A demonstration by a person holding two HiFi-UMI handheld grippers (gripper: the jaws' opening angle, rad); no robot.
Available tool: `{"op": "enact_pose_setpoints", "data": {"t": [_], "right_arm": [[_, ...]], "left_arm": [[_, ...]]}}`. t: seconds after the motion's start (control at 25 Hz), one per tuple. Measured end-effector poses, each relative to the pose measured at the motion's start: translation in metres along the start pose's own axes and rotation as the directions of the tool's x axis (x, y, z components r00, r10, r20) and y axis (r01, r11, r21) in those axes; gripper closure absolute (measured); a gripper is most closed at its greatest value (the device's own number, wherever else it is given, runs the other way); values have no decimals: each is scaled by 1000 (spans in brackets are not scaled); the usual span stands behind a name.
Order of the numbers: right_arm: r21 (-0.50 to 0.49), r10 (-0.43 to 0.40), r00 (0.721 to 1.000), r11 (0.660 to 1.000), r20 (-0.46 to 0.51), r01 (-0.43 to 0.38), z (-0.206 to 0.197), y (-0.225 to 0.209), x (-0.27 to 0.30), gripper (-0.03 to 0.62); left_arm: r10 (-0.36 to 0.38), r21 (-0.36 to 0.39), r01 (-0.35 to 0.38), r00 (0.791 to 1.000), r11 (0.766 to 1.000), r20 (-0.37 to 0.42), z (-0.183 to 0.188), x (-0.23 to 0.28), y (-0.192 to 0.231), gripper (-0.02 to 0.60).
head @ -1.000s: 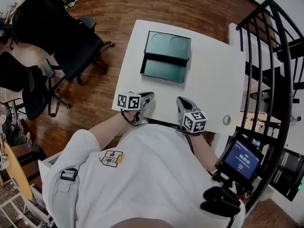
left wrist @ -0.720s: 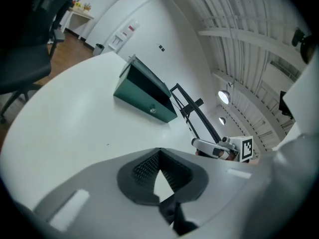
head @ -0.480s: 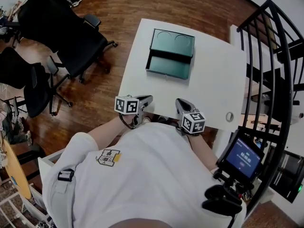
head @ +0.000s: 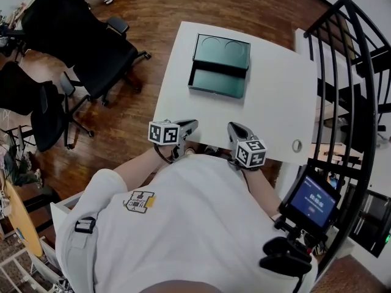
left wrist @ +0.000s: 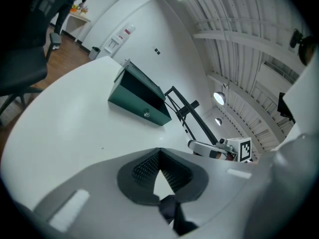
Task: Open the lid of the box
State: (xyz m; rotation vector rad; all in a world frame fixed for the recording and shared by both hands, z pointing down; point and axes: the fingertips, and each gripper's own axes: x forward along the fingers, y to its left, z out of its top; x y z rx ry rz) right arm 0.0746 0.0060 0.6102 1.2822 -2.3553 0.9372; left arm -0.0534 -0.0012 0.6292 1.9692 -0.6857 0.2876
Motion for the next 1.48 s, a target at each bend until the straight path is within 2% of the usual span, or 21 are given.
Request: {"op": "enact_pose_setpoints", "data": {"t": [0.76,1.0,1.48], "right_arm": [[-49,29,999,998,-35,-31,0,5,6,594],[-54,31,999,998,-35,-33,1,7,5,594],[-73,40,999,996,-29,-42,8,6,9,594]], "left_arm": [[-12,-4,12,1000,1000,13,7,4,-4,581],[-10,-14,10,1000,1000,-6,2,2,-4,581],[-20,-12,20,1000,1000,23,13,2,-10,581]]}}
